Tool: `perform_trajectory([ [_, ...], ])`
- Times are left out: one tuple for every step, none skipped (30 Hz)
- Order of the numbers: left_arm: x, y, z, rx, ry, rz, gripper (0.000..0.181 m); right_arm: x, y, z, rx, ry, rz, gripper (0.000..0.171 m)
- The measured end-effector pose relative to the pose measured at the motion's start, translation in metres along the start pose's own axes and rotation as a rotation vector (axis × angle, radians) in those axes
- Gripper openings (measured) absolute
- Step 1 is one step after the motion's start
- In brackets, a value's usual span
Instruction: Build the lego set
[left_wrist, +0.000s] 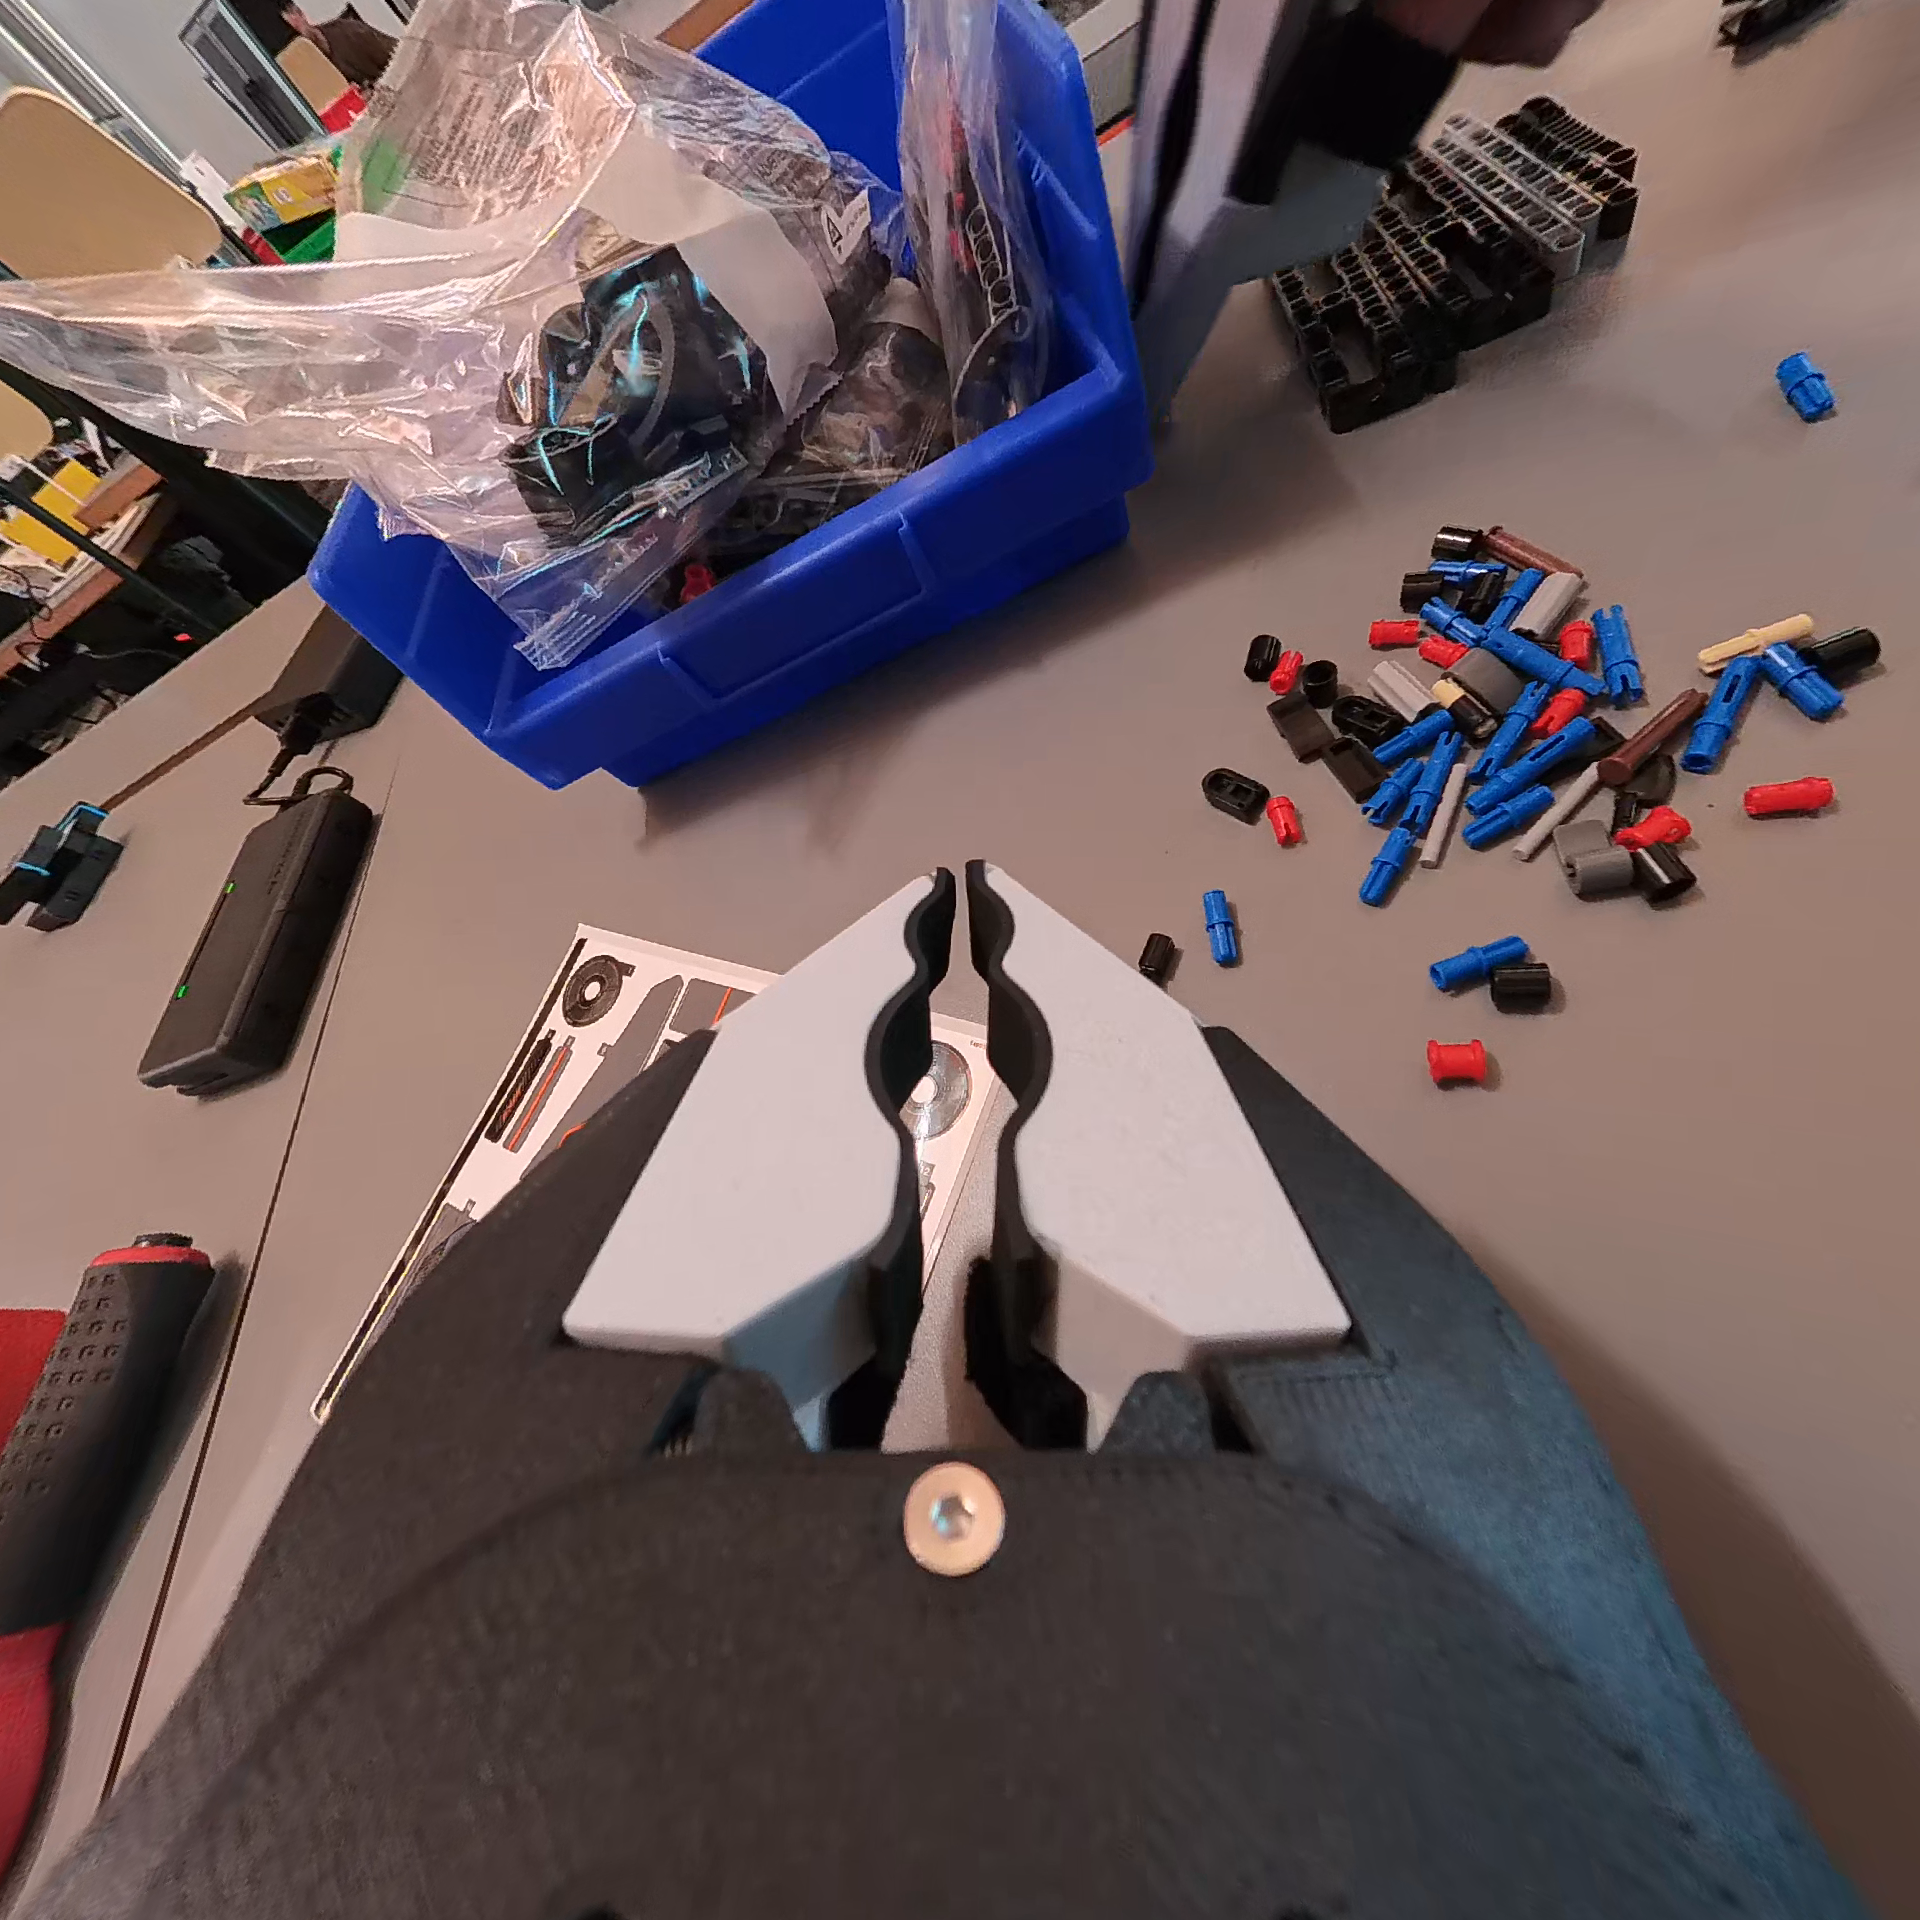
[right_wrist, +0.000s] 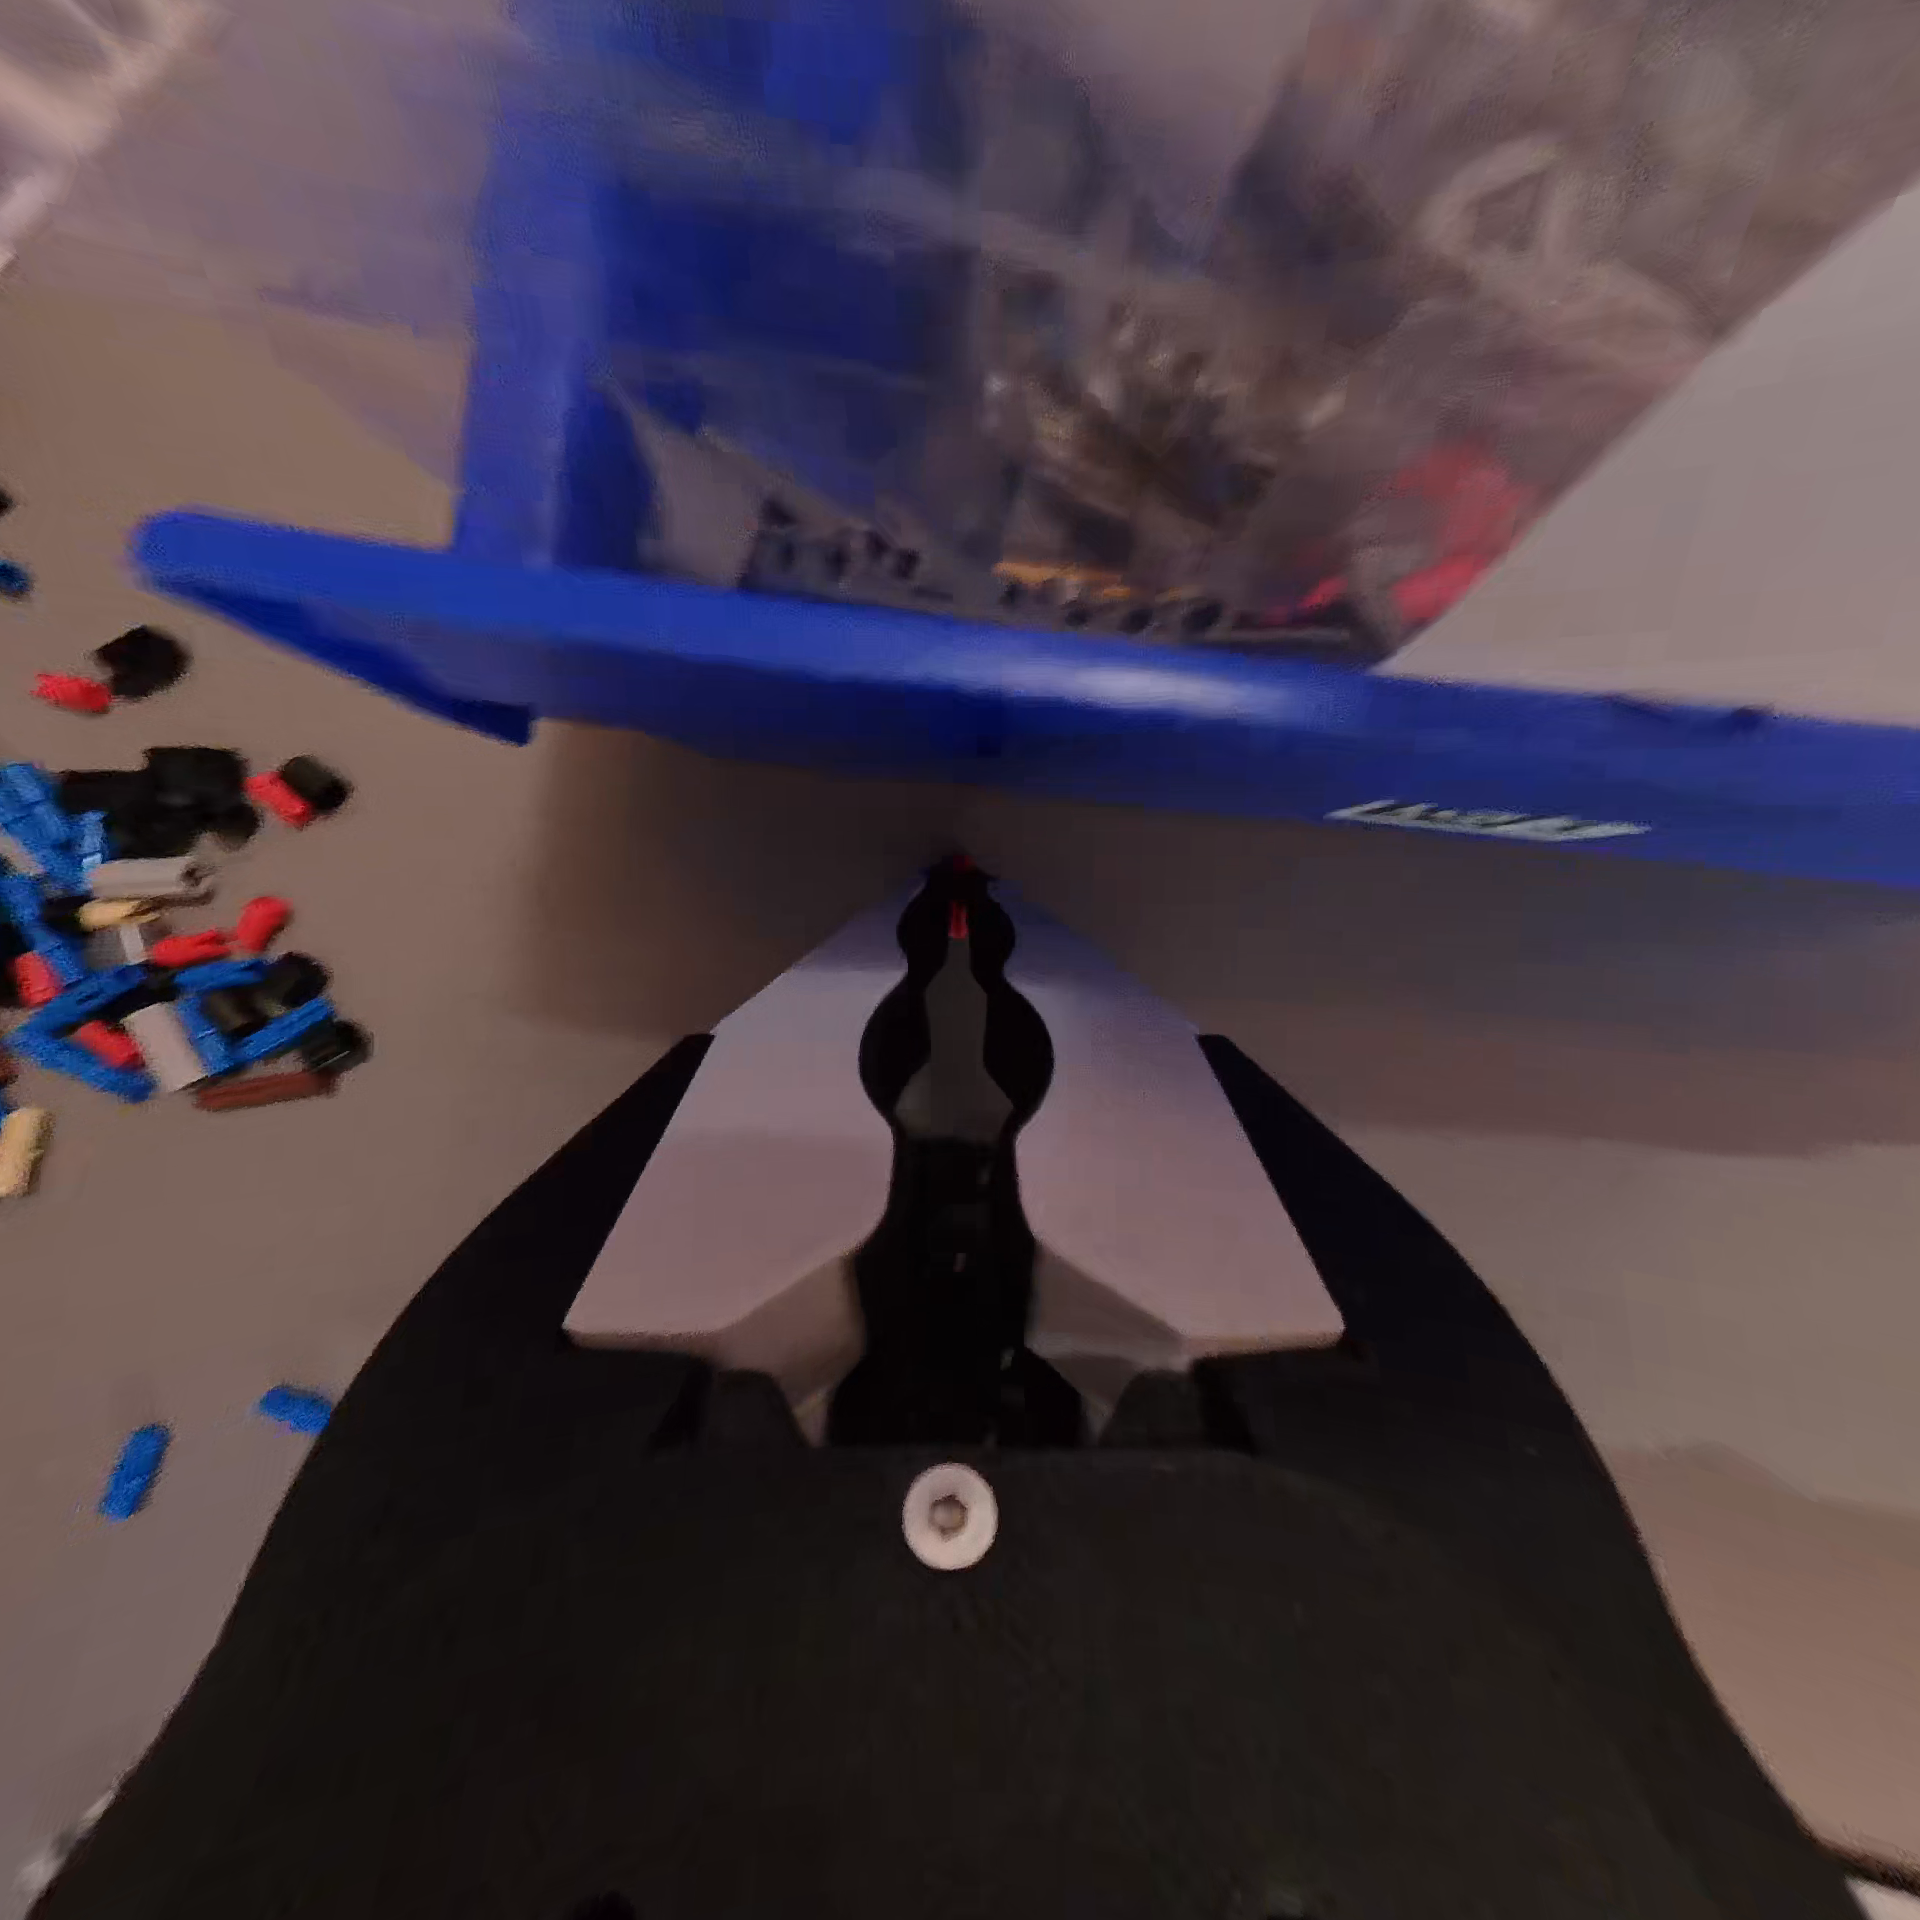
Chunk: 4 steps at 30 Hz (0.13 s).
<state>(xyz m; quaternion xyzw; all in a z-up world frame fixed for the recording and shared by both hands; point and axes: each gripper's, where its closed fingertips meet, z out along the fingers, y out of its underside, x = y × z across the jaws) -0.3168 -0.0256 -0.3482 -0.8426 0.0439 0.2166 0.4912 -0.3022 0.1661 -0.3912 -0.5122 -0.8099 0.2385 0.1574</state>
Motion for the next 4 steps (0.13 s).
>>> perform_trajectory([
  [0.0, 0.0, 0.0, 0.002, 0.002, -0.002, 0.0, -0.009, 0.002, -0.003, -0.001, -0.013, -0.001, 0.0],
  [0.001, -0.001, -0.001, 0.005, 0.005, -0.004, 0.0, -0.021, 0.003, -0.007, 0.008, -0.034, -0.007, 0.0],
  [0.001, -0.002, -0.002, 0.009, 0.009, -0.003, 0.0, -0.033, 0.005, -0.01, 0.003, -0.05, -0.013, 0.0],
  [0.002, -0.002, -0.002, 0.011, 0.014, -0.007, 0.0, -0.046, 0.007, -0.015, 0.001, -0.072, -0.017, 0.0],
])
